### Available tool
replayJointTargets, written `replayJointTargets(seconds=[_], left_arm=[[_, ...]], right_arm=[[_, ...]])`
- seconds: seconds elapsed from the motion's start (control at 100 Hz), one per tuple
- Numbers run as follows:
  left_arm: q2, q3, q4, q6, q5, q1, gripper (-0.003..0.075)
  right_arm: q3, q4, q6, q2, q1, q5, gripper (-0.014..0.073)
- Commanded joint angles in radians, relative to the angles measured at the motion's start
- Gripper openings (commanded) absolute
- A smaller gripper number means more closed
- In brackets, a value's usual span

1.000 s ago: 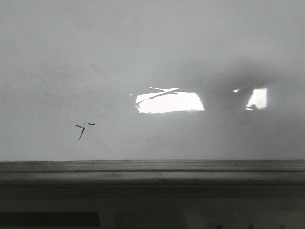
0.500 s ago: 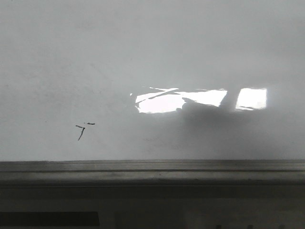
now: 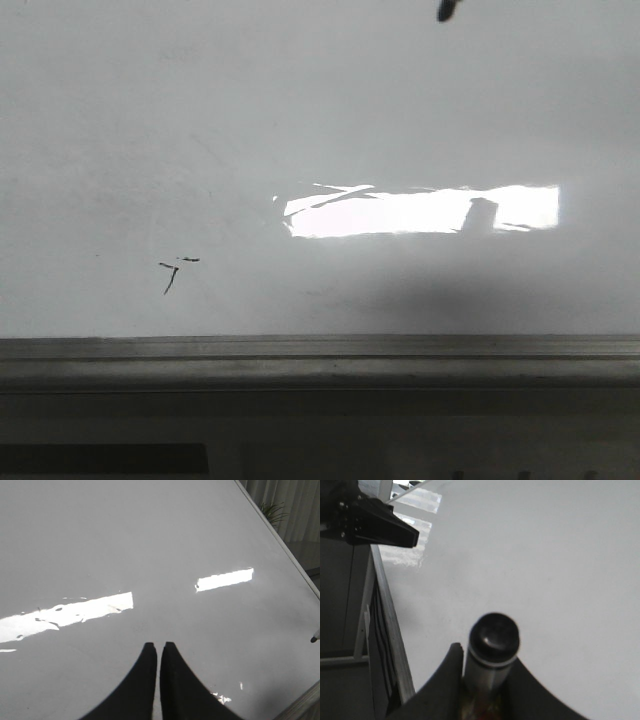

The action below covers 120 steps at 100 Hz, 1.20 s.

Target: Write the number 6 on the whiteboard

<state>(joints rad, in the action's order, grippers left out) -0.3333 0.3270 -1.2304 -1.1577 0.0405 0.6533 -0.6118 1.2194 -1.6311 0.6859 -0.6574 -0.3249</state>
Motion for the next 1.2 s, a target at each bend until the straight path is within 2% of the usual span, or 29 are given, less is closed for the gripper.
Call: replayJointTargets(seconds=[0.0,0.13,0.29,0.35,0.4,0.54,0.9,1.06,1.19], left_arm=[[-0.008,0.027,-0.009,0.008,-0.024,0.004,-0.002],[-0.008,0.027,-0.009,0.008,-0.024,0.004,-0.002],[-0.008,0.027,-0.009,0.008,-0.024,0.004,-0.002],[-0.008,0.027,-0.009,0.008,-0.024,0.004,-0.002],[-0.008,0.027,-0.009,0.008,-0.024,0.004,-0.002],[-0.008,0.027,-0.009,0.008,-0.024,0.004,-0.002],[-0.008,0.027,-0.009,0.008,-0.024,0.004,-0.002],[-0.008,0.027,-0.009,0.008,-0.024,0.004,-0.002],[-0.008,0.027,-0.009,0.008,-0.024,0.004,-0.002]], right_arm=[[-0.01,-0.191,0.176,-0.028,0.002,0.049,-0.0061],[0.022,-0.647,0.642,-0.072,0.002,0.132,-0.0061],[0.055,-1.174,1.276,-0.135,0.002,0.332,-0.0061],[0.065,-1.295,1.465,-0.144,0.002,0.417,-0.0061],[0.078,-1.362,1.55,-0.144,0.002,0.486,-0.0061],[0.135,-1.388,1.574,-0.134,0.002,0.635,-0.0061],[0.145,-1.388,1.569,-0.107,0.002,0.635,-0.0065],[0.15,-1.412,1.569,-0.012,0.002,0.696,-0.0065],[0.15,-1.473,1.569,0.102,0.002,0.814,-0.0065]])
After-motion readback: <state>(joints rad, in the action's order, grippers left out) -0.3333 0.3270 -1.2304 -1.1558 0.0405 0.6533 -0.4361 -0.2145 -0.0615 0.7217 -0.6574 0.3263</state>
